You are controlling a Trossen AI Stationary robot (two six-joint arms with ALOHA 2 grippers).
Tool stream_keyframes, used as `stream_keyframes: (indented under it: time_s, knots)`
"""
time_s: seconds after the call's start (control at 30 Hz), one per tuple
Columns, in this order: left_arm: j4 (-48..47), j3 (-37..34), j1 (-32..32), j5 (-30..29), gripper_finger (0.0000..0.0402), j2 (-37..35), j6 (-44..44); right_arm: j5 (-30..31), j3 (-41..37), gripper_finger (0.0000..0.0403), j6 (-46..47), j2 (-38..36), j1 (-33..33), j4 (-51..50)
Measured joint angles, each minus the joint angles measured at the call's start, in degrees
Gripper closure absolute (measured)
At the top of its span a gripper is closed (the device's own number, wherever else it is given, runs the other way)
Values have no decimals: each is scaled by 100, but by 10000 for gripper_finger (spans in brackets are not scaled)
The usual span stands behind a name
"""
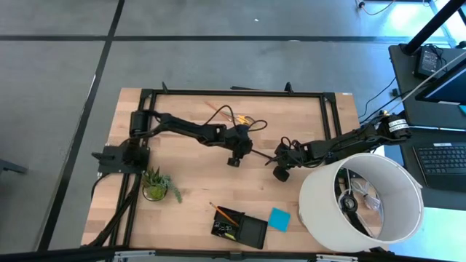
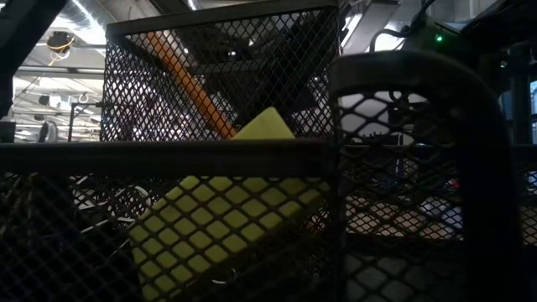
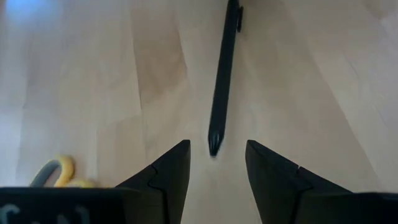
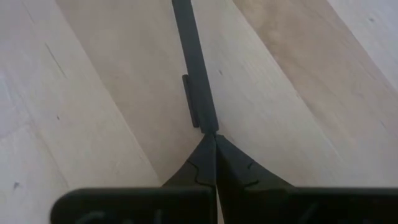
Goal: Pick and place office supplies into organizer
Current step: Put the black pen into the black desk organizer
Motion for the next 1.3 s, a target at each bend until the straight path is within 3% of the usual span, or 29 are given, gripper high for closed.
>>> stream_keyframes:
  time_s: [0.77,1.3]
  knots:
    - [163,329,-16,167,253,581,-208,-74,-11,399,-25,11,4,135]
    - [167,472,-36,166,310,585,-306,-65,-9,398,-36,9,4,127]
